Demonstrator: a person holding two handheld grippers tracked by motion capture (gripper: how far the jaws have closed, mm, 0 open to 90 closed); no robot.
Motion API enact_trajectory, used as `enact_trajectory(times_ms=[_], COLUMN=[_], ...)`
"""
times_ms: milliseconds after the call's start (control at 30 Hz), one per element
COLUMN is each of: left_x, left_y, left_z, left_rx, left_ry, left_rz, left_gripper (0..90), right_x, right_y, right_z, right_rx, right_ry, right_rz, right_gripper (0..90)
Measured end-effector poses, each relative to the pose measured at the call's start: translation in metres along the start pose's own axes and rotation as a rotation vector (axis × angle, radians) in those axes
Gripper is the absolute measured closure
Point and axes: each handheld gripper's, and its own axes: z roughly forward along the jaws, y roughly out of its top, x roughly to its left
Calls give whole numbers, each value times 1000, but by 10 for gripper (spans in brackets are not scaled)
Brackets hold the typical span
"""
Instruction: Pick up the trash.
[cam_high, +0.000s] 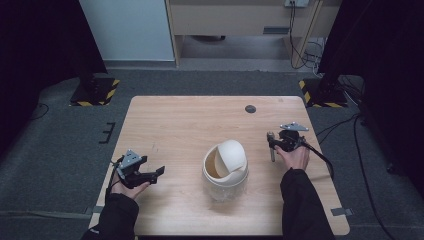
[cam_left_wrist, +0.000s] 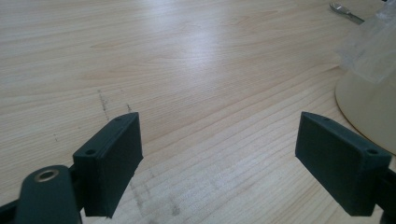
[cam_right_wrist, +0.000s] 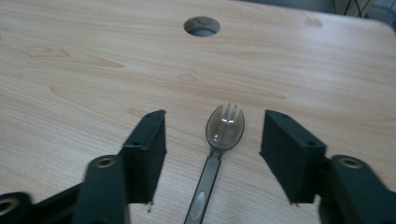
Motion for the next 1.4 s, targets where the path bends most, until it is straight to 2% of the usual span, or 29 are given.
enact_trajectory(times_ms=[200, 433, 567, 733, 933, 1033, 1133, 1300, 1400], left_x=[1, 0, 0, 0, 1, 0, -1, -2, -3], left_y=[0, 0, 0, 0, 0, 0, 0, 1, 2], left_z=[0, 1, 1, 0, 1, 1, 1, 1, 0], left_rx=[0, 4, 3, 2, 2, 4, 0, -5, -16], left_ry=[0, -5, -5, -5, -7, -11, -17, -15, -35], left_rz=[-2, 0, 1, 1, 1, -5, -11, -11, -37], left_gripper=[144, 146, 147, 147, 148, 148, 148, 149, 149], right_x=[2, 2, 2, 4, 5, 4, 2, 0, -1], right_y=[-10, -21, -23, -24, -25, -24, -17, -5, 0], right_z=[17, 29, 31, 32, 28, 23, 10, -19, -40], right_rx=[79, 132, 127, 121, 113, 90, 45, -58, -121], right_ry=[-22, -28, -33, -24, -2, 16, 72, 151, 187], right_rz=[-29, -28, -21, 4, 28, 24, 31, 42, 49], right_gripper=[516, 609, 649, 791, 800, 800, 800, 800, 800])
